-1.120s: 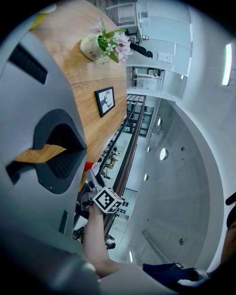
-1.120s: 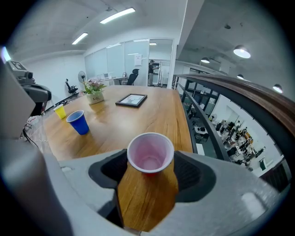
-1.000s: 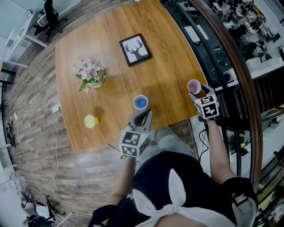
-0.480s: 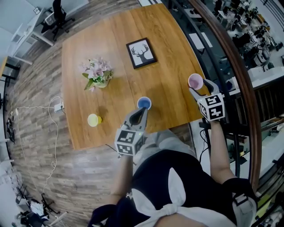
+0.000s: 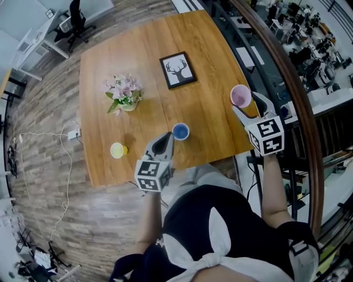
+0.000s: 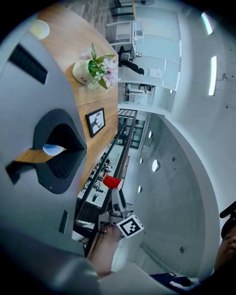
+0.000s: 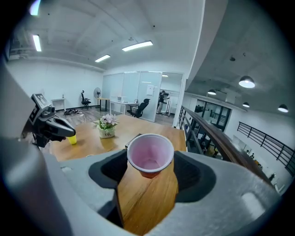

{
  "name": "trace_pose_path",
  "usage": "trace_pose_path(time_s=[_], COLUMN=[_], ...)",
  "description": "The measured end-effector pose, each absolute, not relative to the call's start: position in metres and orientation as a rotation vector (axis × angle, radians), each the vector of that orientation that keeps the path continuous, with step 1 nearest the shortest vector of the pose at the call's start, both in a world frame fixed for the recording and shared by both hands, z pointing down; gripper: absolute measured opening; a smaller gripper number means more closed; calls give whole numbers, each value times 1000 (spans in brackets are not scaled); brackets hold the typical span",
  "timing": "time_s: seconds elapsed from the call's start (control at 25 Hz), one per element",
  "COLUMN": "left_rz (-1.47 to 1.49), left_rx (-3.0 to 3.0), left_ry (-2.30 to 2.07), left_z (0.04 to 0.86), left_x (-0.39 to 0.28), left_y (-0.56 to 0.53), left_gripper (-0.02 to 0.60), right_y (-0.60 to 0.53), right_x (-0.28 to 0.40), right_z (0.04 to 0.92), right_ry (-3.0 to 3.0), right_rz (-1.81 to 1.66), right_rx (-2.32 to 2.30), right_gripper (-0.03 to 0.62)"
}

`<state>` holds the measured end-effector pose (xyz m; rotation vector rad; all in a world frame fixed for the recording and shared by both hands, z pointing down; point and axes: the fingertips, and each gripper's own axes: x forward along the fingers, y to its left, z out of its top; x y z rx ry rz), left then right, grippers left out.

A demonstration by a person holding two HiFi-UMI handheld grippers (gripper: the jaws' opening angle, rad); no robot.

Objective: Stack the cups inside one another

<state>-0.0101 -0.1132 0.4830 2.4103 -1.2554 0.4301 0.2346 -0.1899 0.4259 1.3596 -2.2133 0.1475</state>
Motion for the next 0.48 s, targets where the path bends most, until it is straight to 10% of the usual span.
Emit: trace_pose_path(time_s=[0.48], left_rz=[422], left_rx=[2384], left_ry=[-1298], left_z=[482], left_x=[-24], left_y=[-111], left_gripper=[17], right_y=[-182], right_x=[204], right_z=[418], right_ry=[-2273], right_rz=[116], right_rx=[1277], right_gripper=[310])
